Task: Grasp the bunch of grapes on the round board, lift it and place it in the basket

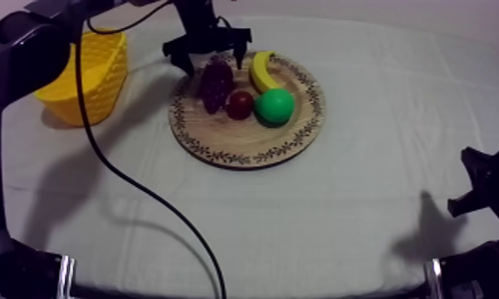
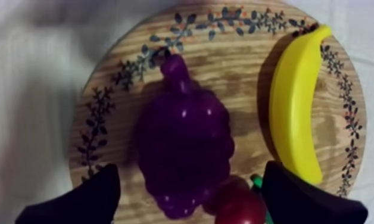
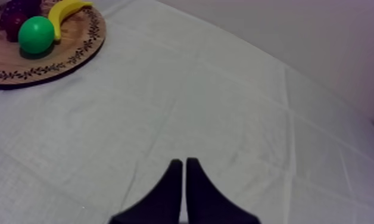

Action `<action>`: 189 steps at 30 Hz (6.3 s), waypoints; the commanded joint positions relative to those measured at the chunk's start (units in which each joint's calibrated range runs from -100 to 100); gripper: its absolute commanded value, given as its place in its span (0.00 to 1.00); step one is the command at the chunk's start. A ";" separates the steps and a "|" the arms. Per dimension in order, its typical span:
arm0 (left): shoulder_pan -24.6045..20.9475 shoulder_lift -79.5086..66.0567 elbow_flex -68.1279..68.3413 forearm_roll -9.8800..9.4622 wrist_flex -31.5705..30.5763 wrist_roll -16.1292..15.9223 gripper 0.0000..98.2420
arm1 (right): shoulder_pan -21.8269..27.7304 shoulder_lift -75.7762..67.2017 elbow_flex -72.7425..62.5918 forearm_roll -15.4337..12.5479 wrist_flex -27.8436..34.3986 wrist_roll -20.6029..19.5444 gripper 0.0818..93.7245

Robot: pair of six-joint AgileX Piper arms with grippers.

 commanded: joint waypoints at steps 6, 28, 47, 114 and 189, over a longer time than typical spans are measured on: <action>-0.11 4.67 -5.75 0.15 2.49 -0.10 0.92 | -0.01 0.00 0.00 -0.01 -0.01 0.00 0.00; -0.21 10.53 -10.31 0.10 6.57 -0.38 0.55 | -0.09 0.00 0.00 -0.01 -0.01 0.00 0.00; 0.55 -12.24 3.46 -0.03 3.99 -3.79 0.54 | -0.09 0.00 0.00 -0.01 -0.01 0.00 0.00; -23.70 -17.98 24.08 -2.04 -2.05 -15.15 0.64 | -0.17 0.00 0.00 -0.01 -0.01 0.00 0.00; -22.06 -132.73 132.19 -3.27 -54.68 -10.68 0.00 | -0.17 0.00 0.00 -0.01 -0.01 -0.03 0.00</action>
